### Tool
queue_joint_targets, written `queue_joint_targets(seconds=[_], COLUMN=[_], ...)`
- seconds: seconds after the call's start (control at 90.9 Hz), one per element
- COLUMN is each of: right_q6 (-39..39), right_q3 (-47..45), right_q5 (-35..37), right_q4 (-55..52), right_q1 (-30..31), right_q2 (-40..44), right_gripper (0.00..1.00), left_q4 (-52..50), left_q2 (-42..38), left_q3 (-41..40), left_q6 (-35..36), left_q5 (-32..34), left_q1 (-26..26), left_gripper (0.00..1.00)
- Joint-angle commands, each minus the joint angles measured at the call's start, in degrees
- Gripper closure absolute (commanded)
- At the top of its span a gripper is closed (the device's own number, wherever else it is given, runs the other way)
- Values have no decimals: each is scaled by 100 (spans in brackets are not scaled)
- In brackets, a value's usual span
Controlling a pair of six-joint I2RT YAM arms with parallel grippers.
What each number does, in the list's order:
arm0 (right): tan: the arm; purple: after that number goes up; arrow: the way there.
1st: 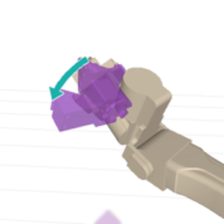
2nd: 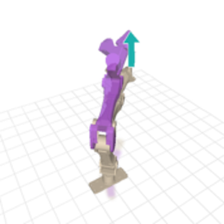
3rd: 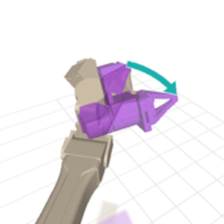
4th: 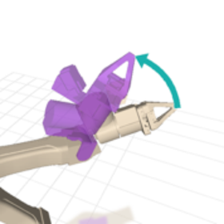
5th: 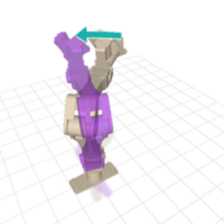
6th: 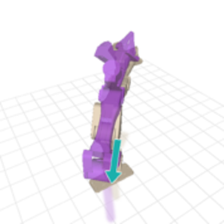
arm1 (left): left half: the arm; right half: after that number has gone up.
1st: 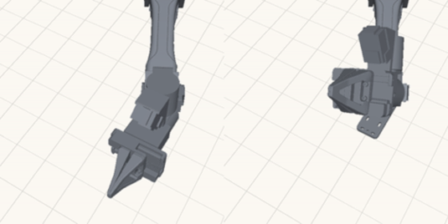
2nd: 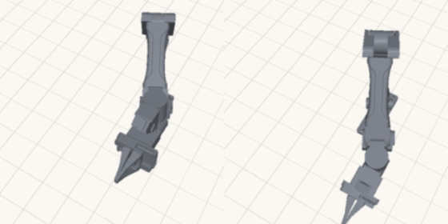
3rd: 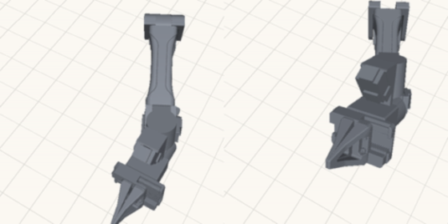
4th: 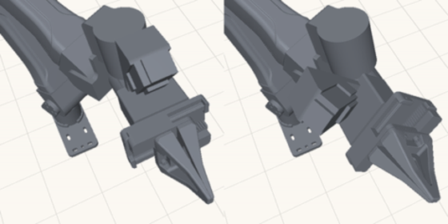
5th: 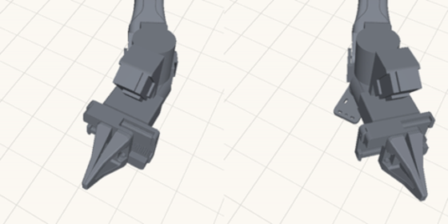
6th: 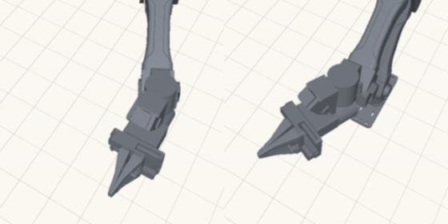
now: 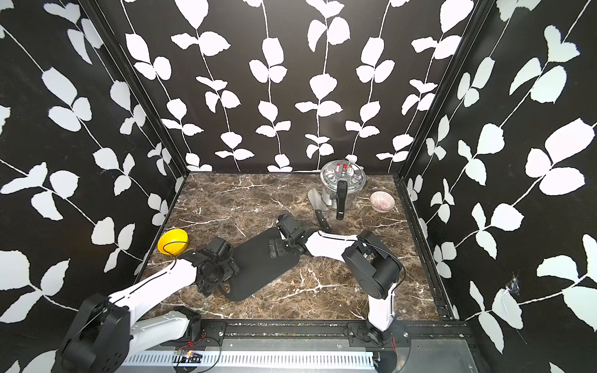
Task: Align the knife with the edge of the cutting board
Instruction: Adjust the work surface at the center of the board.
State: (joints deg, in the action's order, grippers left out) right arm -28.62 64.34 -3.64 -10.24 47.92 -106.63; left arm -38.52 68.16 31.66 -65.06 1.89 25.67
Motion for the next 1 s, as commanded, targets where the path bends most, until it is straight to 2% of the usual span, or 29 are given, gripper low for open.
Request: queue_joint_targets(seconds=[0.0,0.264,0.671,0.814,0.99], right_q6=[-162,-366,-618,-629,-503], right_q3=[-185,-799,-1274,-1213,-905], right_q5=[-84,-4,-37,72,499], right_q4=[242,347,300,228,-187], right_q1=[-87,-361,-337,-327,-363], right_q2=[-4,411,757,824,1138], right_gripper=[1,1,1,1,1], left_q4=[955,1820,1930,1781,1585], left_q2=[387,1469,3036,3273,3118], left_q3=[61,823,2460,2786,2827], left_q6=[167,986,1910,2107,2299], left_q5=[-436,-541,-645,-614,-489], left_q1=[61,60,-154,-257,-371], left_gripper=[2,2,2,2,2])
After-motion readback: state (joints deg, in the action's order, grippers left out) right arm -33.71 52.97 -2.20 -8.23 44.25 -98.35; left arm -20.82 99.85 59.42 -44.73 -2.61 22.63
